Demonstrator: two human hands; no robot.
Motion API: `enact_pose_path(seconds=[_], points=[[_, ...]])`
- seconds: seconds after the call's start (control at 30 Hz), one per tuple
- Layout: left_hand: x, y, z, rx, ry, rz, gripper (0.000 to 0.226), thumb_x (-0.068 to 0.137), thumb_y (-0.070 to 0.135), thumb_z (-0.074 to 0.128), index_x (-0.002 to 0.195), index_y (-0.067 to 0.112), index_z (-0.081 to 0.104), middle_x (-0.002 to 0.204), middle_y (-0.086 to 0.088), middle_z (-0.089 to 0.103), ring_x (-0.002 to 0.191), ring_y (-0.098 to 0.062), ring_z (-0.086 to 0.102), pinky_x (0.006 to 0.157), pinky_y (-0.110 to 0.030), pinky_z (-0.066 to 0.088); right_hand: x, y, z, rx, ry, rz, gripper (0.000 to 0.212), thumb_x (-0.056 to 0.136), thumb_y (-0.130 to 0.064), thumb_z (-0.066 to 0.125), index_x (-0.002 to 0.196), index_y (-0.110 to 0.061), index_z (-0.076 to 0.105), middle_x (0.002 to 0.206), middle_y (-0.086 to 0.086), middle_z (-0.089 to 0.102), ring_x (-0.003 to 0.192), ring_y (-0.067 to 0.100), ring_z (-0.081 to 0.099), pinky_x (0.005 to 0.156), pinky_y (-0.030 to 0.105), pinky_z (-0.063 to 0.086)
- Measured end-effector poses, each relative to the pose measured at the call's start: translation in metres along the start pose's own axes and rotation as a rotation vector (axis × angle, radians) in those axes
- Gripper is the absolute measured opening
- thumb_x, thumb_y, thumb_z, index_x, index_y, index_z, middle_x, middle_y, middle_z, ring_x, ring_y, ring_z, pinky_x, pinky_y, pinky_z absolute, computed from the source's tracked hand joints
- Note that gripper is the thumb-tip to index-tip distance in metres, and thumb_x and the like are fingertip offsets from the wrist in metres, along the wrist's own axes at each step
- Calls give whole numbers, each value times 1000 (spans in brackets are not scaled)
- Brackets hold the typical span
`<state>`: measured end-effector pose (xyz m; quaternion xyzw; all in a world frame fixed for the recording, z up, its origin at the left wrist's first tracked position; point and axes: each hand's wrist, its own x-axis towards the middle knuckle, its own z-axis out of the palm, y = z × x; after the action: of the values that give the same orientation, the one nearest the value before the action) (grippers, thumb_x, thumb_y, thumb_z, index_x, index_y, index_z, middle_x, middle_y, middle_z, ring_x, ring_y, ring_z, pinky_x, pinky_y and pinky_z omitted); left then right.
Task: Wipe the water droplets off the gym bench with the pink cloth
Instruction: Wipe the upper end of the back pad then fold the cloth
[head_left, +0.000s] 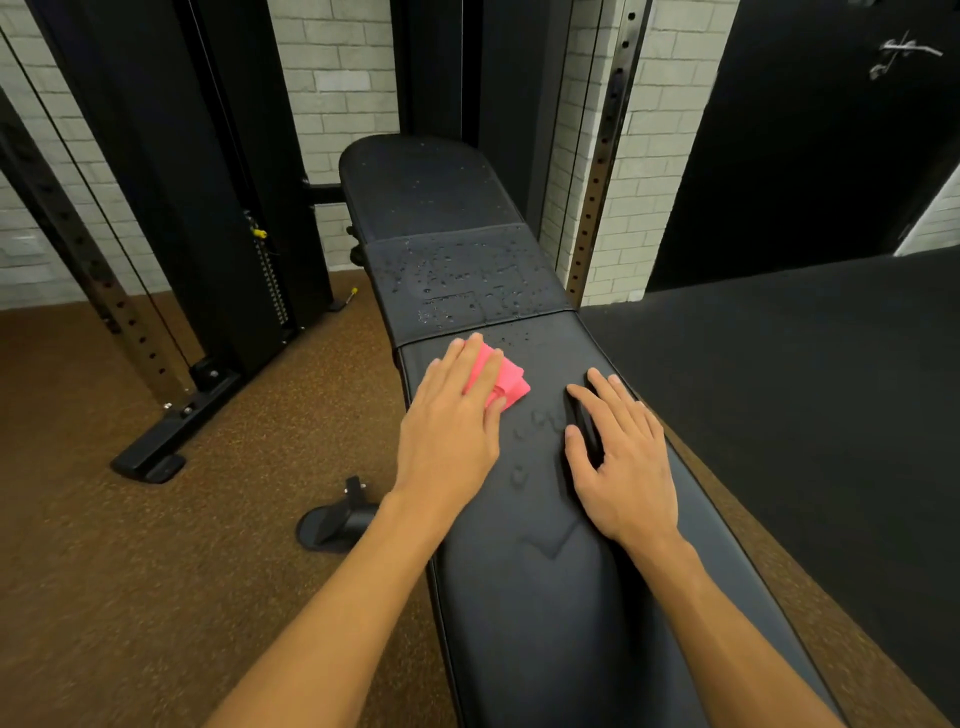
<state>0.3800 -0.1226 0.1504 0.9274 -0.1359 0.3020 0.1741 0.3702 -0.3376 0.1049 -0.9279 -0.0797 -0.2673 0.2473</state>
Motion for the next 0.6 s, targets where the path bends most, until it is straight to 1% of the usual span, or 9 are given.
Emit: enact_pose_path(seconds=[0.07,0.13,0.23,0.3,0.37,0.47,0.53,0.6], points=[[-5,-8,-8,15,13,0,51,110,29,54,159,13,48,169,-7,40,158,-28,35,130,-47,28,0,0,0,2,5,2,49,108,-42,46,156,-34,51,173,-14,33,164,5,15,130,50,25],[6,-15,-9,21,36,-42,52,109,26,57,158,11,49,168,-9,40,157,-29,36,129,-49,30,1,0,-1,8,8,6,48,108,-43,46,156,-35,51,173,-14,33,164,5,16,130,50,25],[33,-11,-2,-7,15,-89,51,109,23,58,158,11,50,170,-12,37,159,-31,32,129,-50,30,2,0,-1,12,8,9,48,108,-43,46,155,-35,51,172,-15,33,163,5,17,130,49,26],[40,-1,6,-27,-13,-51,49,108,22,58,155,10,53,169,-13,39,158,-32,33,128,-50,32,2,1,-1,15,9,7,48,108,-42,46,155,-35,51,172,-15,34,163,5,17,130,49,26],[31,5,8,-30,-31,18,47,109,24,55,154,10,55,168,-12,41,157,-32,35,127,-50,33,1,1,0,14,13,1,48,108,-42,46,155,-34,52,172,-14,34,163,5,18,129,49,27],[11,-3,-1,-17,-38,105,48,110,26,51,157,16,51,169,-6,41,158,-26,35,130,-45,29,1,1,0,18,18,2,48,108,-42,47,155,-34,52,171,-14,35,163,5,18,129,49,27],[10,-14,-8,-1,-14,97,50,110,27,54,158,16,50,168,-5,42,157,-25,36,130,-46,28,2,1,0,22,22,7,48,108,-42,47,155,-34,53,171,-14,36,163,4,19,129,49,27],[22,-20,-8,13,4,49,50,109,25,56,158,15,51,167,-8,44,156,-28,37,130,-47,28,2,1,0,27,21,10,48,108,-42,47,155,-35,53,171,-15,36,163,4,19,130,48,27]])
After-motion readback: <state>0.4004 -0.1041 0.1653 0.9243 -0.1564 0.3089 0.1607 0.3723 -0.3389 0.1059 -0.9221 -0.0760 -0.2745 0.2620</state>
